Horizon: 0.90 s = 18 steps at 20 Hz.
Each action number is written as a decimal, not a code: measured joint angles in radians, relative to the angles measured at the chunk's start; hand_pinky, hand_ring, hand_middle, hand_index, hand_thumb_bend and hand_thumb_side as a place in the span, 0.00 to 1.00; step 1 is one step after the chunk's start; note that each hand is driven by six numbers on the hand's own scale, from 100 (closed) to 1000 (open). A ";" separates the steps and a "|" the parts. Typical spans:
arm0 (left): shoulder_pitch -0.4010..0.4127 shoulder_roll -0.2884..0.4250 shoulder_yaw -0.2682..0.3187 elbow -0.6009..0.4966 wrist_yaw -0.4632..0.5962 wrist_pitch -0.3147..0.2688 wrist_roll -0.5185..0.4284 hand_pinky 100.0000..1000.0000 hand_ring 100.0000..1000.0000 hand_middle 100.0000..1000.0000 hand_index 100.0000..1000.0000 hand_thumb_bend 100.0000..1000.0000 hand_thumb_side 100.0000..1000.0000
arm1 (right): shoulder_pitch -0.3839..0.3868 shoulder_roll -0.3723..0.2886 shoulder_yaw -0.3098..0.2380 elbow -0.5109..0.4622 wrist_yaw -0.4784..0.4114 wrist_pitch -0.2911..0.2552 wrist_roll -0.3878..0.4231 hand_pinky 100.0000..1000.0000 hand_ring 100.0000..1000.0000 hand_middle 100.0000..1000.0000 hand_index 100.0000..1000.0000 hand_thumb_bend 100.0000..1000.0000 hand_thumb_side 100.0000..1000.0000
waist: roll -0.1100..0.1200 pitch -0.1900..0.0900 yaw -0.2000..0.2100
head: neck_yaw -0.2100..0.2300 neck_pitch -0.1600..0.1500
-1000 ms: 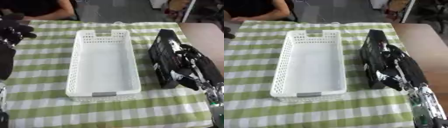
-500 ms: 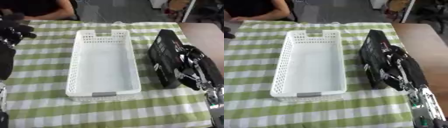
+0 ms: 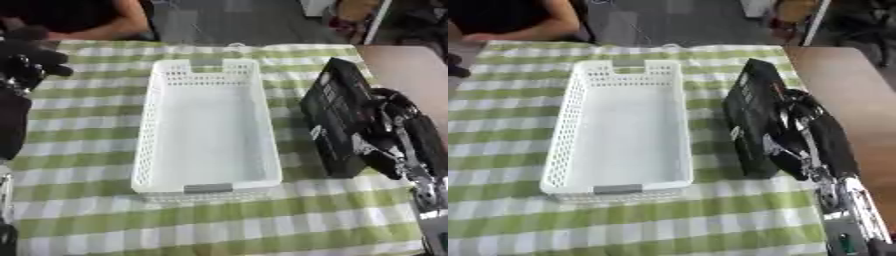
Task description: Pick up objects on the table and place them in the box.
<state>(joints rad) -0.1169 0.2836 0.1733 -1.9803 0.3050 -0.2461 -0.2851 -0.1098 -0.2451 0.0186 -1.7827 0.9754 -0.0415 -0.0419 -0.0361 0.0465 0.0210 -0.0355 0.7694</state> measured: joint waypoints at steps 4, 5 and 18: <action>0.000 0.000 0.000 0.000 0.000 0.000 0.000 0.62 0.63 0.78 0.70 0.46 0.79 | 0.000 0.000 -0.001 -0.002 -0.013 -0.002 -0.025 0.26 0.52 0.78 0.71 0.00 0.00 | 0.000 0.000 0.000 | 0.000 0.000; 0.000 0.000 0.000 0.000 0.000 0.000 0.000 0.62 0.63 0.78 0.70 0.46 0.79 | 0.000 0.000 -0.003 -0.003 -0.017 -0.001 -0.034 0.26 0.51 0.77 0.70 0.00 0.00 | 0.000 0.000 0.000 | 0.000 0.000; 0.000 0.000 0.000 0.000 0.000 0.004 -0.004 0.62 0.63 0.78 0.70 0.45 0.79 | -0.037 -0.006 -0.016 -0.022 -0.081 0.003 -0.121 0.22 0.47 0.77 0.69 0.00 0.00 | 0.000 0.000 0.000 | 0.000 0.000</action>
<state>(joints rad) -0.1169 0.2836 0.1733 -1.9803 0.3050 -0.2419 -0.2886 -0.1473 -0.2509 0.0021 -1.8051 0.8945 -0.0388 -0.1627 -0.0360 0.0465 0.0209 -0.0354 0.7694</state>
